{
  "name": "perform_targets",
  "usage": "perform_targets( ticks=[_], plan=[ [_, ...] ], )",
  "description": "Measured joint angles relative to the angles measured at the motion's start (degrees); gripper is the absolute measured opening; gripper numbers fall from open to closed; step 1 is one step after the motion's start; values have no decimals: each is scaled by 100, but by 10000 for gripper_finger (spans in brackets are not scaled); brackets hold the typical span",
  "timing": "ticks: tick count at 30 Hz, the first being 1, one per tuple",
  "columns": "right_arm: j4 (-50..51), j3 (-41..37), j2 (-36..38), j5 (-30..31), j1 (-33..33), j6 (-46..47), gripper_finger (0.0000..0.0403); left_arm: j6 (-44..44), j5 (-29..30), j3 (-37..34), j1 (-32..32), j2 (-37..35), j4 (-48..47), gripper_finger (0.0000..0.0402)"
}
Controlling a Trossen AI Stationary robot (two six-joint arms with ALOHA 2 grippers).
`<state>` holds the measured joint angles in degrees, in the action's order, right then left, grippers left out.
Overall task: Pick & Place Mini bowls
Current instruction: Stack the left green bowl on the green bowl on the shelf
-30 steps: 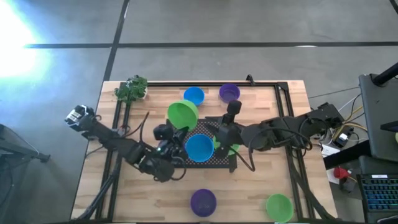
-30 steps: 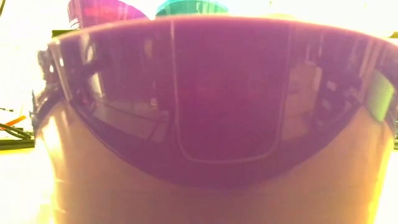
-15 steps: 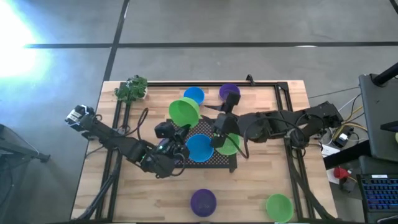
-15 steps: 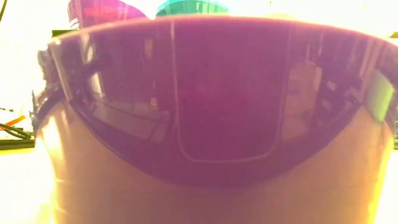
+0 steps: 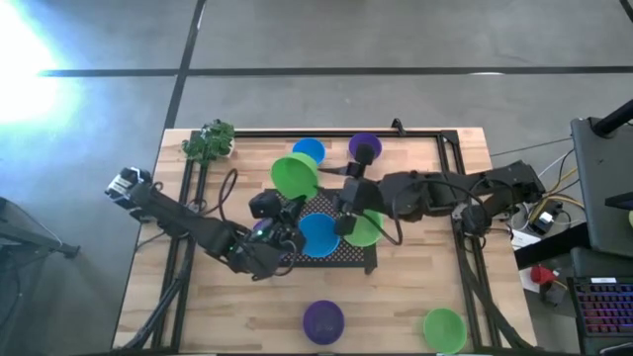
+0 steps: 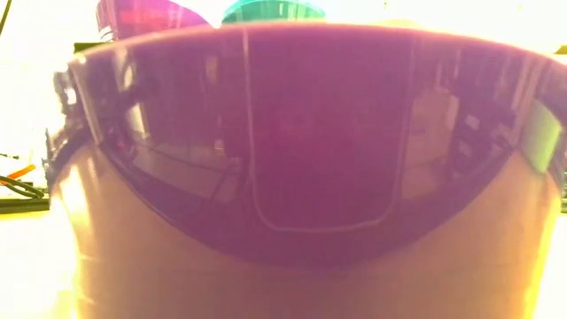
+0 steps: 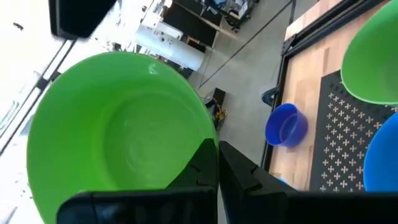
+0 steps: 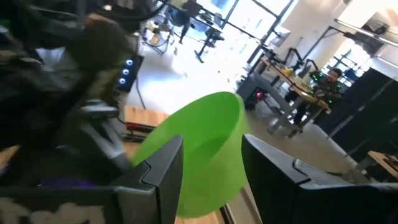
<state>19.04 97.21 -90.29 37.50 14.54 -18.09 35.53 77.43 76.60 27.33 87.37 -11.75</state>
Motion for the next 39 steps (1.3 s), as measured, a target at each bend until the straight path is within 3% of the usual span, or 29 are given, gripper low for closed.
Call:
perform_targets(
  ticks=[6,13,30,34,39],
  plan=[
    [7,-4,-101,7,-185,11,153,809,29,-2,0,326,508,0],
    [105,-4,-106,646,-179,19,142,839,236,-2,2,401,535,0],
    [1010,-2,-103,706,-181,914,125,854,343,-4,47,401,565,0],
    [1082,-2,-103,710,-181,839,94,854,341,-4,48,401,573,0],
    [1074,0,-103,734,-190,721,21,854,267,-4,51,401,580,0]
  ],
)
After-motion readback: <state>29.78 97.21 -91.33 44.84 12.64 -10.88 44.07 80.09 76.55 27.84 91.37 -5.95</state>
